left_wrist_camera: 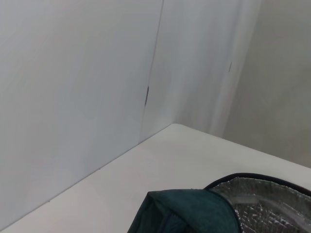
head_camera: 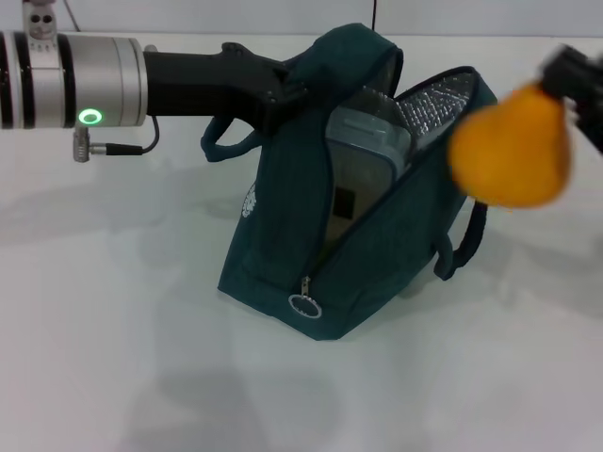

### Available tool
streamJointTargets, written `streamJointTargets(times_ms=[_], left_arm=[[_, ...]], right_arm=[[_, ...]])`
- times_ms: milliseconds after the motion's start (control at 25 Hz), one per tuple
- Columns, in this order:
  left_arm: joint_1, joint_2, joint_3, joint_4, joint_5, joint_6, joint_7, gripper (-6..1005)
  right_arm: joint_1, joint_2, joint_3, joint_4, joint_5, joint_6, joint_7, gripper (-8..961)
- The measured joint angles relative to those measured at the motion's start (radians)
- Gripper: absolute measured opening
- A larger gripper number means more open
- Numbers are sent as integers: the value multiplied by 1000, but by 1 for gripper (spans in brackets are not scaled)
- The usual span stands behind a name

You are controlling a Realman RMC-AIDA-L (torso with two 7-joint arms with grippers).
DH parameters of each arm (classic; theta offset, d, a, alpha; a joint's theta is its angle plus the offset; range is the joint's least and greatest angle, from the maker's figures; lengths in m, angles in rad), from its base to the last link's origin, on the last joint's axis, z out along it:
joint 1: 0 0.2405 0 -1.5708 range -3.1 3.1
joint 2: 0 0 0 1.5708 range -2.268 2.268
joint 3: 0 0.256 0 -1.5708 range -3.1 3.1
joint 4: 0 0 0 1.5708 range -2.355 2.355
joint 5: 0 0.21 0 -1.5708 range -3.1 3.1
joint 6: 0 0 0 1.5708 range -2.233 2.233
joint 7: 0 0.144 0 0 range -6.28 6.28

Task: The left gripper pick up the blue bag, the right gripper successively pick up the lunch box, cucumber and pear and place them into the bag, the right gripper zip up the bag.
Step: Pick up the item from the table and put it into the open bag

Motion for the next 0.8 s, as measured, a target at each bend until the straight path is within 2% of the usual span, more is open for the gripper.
streamJointTargets(times_ms=[200,320,600,800], left_arm=[[-3,0,0,2,0,2,-2,44],[-9,0,-1,2,0,2,-2,44],[-12,-1,1,2,0,2,2,44],[-15,-1,1,2,0,1,5,44]], right_arm=[[123,9,-4,-17,-49,59,76,36],[170,15,-7,-31,-71,122,107,36],[219,46,-11,-35,-178,258,111,39],[224,50,-56,-33,-199,291,112,40]])
